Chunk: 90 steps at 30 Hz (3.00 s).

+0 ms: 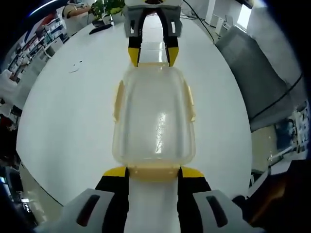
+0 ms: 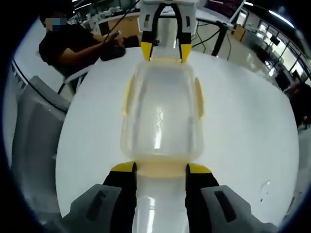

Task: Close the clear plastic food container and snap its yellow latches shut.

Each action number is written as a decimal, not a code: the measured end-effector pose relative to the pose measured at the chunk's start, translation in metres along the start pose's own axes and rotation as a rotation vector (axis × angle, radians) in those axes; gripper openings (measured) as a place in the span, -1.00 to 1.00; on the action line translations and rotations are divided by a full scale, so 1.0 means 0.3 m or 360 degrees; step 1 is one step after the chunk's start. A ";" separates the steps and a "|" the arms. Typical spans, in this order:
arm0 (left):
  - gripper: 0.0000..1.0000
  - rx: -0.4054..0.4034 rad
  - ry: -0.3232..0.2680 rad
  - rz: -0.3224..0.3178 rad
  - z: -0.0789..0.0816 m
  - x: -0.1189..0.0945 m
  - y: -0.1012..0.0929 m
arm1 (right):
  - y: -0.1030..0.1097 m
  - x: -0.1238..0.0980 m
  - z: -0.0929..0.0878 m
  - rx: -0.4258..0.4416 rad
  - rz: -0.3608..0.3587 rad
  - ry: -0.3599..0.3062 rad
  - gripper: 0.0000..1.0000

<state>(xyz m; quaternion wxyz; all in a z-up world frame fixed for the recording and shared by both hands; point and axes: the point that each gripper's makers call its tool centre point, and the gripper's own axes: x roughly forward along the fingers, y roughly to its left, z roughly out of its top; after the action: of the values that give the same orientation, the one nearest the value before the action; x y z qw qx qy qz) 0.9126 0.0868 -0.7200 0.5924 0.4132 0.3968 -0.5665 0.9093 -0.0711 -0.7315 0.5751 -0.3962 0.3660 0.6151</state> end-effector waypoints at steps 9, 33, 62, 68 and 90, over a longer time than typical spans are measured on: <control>-0.36 0.0003 -0.0004 0.0033 0.069 -0.062 0.004 | 0.009 -0.097 -0.004 -0.0016 -0.0021 -0.0004 -0.30; -0.36 0.0051 -0.0039 0.0071 0.328 -0.037 0.027 | 0.009 -0.274 -0.201 0.0001 -0.0060 0.0041 -0.29; -0.36 0.0114 -0.0134 0.0051 0.610 0.111 0.028 | 0.047 -0.371 -0.499 0.0084 -0.0075 0.0075 -0.29; -0.36 0.0110 -0.0157 0.0050 0.647 0.139 0.032 | 0.045 -0.388 -0.540 0.0087 -0.0072 0.0081 -0.29; -0.36 0.0127 -0.0172 0.0047 0.733 0.227 0.048 | 0.037 -0.393 -0.661 0.0098 -0.0065 0.0130 -0.29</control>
<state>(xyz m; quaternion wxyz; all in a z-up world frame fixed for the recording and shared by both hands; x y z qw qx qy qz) 0.9305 -0.1428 -0.7076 0.6044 0.4112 0.3352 -0.5944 0.9142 -0.3008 -0.7074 0.5840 -0.4104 0.3997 0.5751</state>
